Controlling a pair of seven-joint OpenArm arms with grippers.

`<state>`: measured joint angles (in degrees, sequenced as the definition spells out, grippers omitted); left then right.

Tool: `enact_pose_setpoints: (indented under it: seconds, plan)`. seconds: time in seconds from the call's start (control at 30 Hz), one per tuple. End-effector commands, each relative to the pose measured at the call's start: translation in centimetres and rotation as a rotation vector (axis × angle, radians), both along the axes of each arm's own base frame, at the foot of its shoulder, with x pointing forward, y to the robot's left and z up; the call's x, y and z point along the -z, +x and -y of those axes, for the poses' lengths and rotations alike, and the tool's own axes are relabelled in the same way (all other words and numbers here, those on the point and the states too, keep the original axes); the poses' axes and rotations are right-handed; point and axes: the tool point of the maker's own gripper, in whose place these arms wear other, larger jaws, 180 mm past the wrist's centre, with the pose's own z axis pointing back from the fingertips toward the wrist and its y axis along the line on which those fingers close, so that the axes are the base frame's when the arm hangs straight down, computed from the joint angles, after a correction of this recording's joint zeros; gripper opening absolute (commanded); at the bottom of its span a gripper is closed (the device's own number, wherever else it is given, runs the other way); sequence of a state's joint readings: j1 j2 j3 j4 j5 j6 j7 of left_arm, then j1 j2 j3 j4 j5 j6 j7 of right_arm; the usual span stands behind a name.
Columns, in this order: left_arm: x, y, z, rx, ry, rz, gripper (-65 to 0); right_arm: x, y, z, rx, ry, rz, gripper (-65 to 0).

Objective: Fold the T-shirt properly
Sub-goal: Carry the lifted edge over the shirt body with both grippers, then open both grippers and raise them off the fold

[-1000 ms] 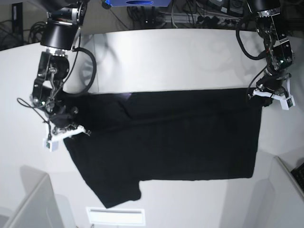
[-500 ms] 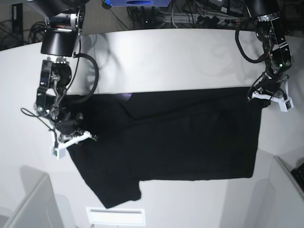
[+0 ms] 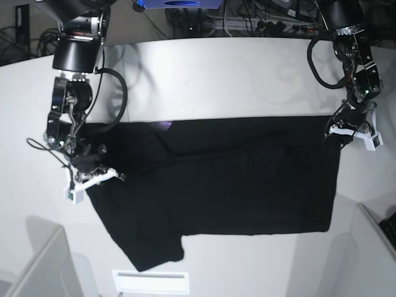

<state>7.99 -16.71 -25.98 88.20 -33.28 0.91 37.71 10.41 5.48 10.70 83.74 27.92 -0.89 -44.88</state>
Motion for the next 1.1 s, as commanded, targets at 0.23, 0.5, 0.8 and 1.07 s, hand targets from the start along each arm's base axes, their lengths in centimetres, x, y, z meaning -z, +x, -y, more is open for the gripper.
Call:
enact_pose_setpoints:
  seconds: [0.23, 0.5, 0.8, 1.07]
  plan:
    - [-2.4, 2.2, -0.6, 0.002, 0.024, 0.08, -52.2, -0.9, 0.5, 1.2, 0.073, 0.004, 0.02, -65.0]
    - [-4.1, 4.7, -1.1, -0.017, 0.011, 0.14, -19.6, -0.7, 0.0, 3.7, 0.205, 0.005, 0.053, -39.3]
    - [-9.4, 2.6, -5.4, -0.104, 0.102, 0.254, -18.3, -2.6, -6.1, 7.4, 0.398, -0.017, 0.155, -38.7]
    - [-8.8, -5.0, -3.8, 0.075, 0.205, 0.204, -18.6, 0.2, -12.5, 7.4, 0.593, 0.063, 0.054, -29.1]
